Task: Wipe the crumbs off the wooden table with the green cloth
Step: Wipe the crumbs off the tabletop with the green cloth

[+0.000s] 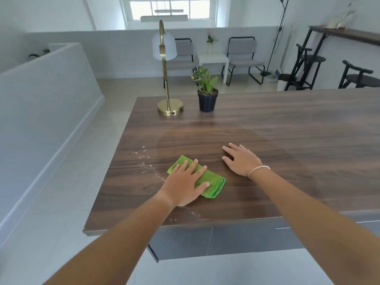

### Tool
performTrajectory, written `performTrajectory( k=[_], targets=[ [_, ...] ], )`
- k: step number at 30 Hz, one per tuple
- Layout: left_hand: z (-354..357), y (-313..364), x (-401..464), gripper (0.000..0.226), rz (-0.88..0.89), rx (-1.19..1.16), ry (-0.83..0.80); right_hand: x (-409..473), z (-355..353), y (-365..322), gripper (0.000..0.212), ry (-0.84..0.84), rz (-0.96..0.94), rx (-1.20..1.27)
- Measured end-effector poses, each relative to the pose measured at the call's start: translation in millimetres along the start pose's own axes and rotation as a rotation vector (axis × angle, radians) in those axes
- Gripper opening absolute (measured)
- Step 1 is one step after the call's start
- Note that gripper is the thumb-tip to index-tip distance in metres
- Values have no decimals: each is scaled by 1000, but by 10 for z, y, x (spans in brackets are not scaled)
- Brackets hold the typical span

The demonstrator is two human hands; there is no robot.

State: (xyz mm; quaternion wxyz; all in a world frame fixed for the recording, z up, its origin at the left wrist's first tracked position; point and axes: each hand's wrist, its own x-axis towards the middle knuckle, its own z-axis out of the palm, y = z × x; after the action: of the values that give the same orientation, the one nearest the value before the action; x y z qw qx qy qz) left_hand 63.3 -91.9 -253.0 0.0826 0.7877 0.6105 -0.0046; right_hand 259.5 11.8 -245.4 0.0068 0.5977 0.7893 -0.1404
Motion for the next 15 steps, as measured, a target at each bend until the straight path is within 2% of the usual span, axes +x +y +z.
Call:
performTrajectory(
  k=[6,11,15],
  targets=[
    [-177,-384,229,60,-175,-26,-59,131,-7,49,53,-5,-50,-8],
    [-2,-310,-45,66,-85,-29,4,224,3,40,54,-22,-96,-7],
    [-101,-400,249,64,-75,-39,-50,309,-10,-27,54,-40,-94,2]
  ],
)
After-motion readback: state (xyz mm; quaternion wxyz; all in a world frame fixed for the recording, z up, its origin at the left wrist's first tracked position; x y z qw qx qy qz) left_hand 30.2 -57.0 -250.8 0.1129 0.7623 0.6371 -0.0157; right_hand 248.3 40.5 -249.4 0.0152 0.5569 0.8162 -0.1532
